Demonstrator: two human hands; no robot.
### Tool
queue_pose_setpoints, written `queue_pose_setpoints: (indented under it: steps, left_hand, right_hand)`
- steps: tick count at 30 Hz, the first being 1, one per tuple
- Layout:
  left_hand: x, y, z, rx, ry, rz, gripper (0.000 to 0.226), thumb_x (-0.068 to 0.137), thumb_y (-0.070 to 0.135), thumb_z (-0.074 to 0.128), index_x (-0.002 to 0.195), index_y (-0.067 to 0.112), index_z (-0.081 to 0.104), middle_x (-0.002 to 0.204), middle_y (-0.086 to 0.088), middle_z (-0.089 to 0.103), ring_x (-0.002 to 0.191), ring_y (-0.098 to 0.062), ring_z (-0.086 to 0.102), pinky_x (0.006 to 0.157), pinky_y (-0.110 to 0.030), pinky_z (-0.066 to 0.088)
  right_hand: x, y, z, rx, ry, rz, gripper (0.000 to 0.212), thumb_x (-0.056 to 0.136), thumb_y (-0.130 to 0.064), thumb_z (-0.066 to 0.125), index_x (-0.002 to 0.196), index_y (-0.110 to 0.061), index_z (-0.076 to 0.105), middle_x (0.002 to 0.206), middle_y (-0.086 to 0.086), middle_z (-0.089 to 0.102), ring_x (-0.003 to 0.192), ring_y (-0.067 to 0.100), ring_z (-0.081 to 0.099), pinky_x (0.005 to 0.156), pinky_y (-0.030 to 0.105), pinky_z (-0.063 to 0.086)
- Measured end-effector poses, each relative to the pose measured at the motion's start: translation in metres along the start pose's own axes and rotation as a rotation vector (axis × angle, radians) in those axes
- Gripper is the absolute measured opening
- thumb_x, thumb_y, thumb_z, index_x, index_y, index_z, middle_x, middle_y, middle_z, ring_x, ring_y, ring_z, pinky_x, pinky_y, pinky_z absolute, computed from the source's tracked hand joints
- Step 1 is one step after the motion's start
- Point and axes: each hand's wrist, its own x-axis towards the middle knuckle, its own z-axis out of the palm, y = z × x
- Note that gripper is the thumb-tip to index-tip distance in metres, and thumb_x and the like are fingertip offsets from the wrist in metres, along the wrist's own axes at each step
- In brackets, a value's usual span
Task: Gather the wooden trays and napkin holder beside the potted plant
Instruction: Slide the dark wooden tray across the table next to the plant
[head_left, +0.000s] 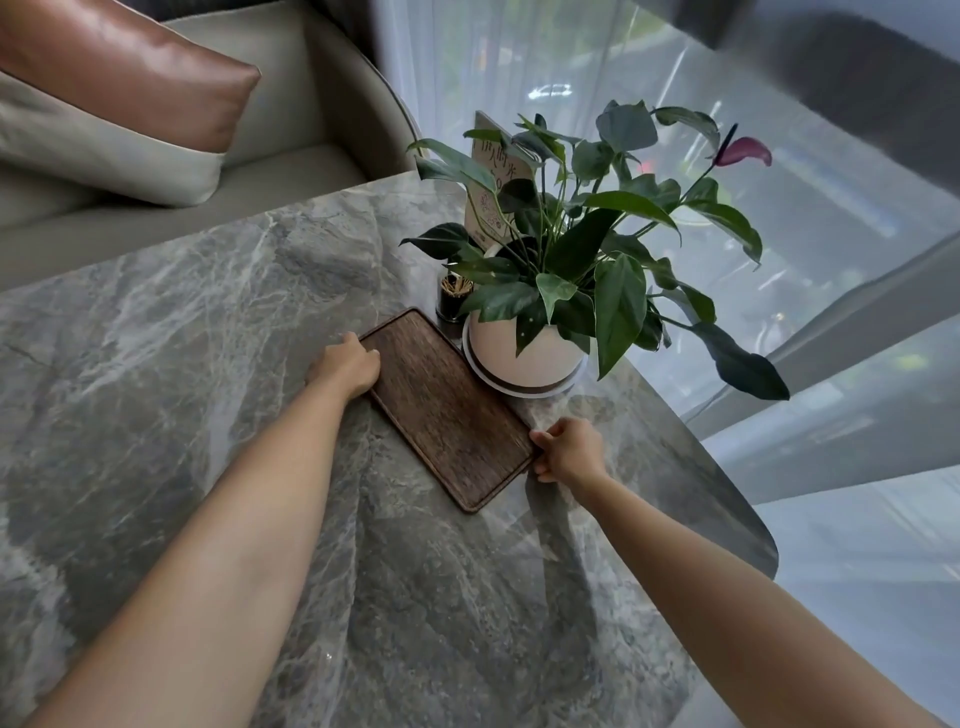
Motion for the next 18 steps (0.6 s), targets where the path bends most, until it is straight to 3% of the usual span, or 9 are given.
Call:
queue_pose_setpoints:
  steps: [5, 7, 10, 13, 18]
  left_hand:
    - [-0.01, -0.003, 0.001, 0.054, 0.007, 0.071, 0.058, 0.094, 0.039, 0.036, 0.142, 0.008, 0.024, 0.146, -0.026, 0.032, 0.133, -0.04, 0.034, 0.109, -0.047, 0.028]
    - [-0.018, -0.006, -0.002, 0.165, 0.065, 0.121, 0.062, 0.095, 0.042, 0.033, 0.147, 0.013, 0.014, 0.15, -0.022, 0.026, 0.136, -0.037, 0.028, 0.11, -0.047, 0.024]
    - [-0.03, -0.016, -0.009, 0.312, 0.185, 0.204, 0.064, 0.095, 0.043, 0.031, 0.148, 0.015, 0.01, 0.15, -0.019, 0.025, 0.135, -0.034, 0.026, 0.108, -0.047, 0.025]
    - [-0.04, -0.028, -0.019, 0.357, 0.256, 0.265, 0.063, 0.096, 0.042, 0.029, 0.148, 0.015, 0.007, 0.153, -0.016, 0.02, 0.138, -0.031, 0.021, 0.109, -0.046, 0.023]
    - [-0.063, -0.055, -0.046, 0.361, 0.346, 0.326, 0.061, 0.097, 0.043, 0.021, 0.148, 0.022, -0.005, 0.159, -0.005, -0.01, 0.146, -0.022, -0.005, 0.117, -0.046, 0.004]
  right_hand:
    - [-0.006, -0.005, -0.002, -0.109, -0.011, -0.053, 0.032, 0.092, -0.018, 0.054, 0.062, -0.01, 0.046, 0.063, 0.018, 0.06, 0.053, 0.029, 0.059, 0.067, 0.05, 0.057]
    - [-0.012, -0.008, -0.004, -0.231, 0.022, -0.117, 0.023, 0.092, -0.023, 0.053, 0.078, -0.005, 0.052, 0.083, 0.022, 0.065, 0.072, 0.033, 0.063, 0.072, 0.049, 0.055]
    - [-0.023, -0.011, -0.006, -0.49, 0.116, -0.248, 0.03, 0.094, -0.031, 0.046, 0.105, -0.004, 0.05, 0.104, 0.017, 0.064, 0.087, 0.031, 0.059, 0.066, 0.036, 0.045]
    - [-0.034, -0.02, -0.003, -0.582, 0.161, -0.355, 0.035, 0.095, -0.035, 0.042, 0.116, -0.007, 0.043, 0.118, 0.016, 0.059, 0.105, 0.034, 0.057, 0.065, 0.036, 0.041]
    - [-0.06, -0.048, 0.014, -0.676, 0.114, -0.468, 0.051, 0.095, -0.042, 0.035, 0.132, -0.009, 0.032, 0.138, 0.017, 0.039, 0.129, 0.036, 0.035, 0.094, 0.046, 0.042]
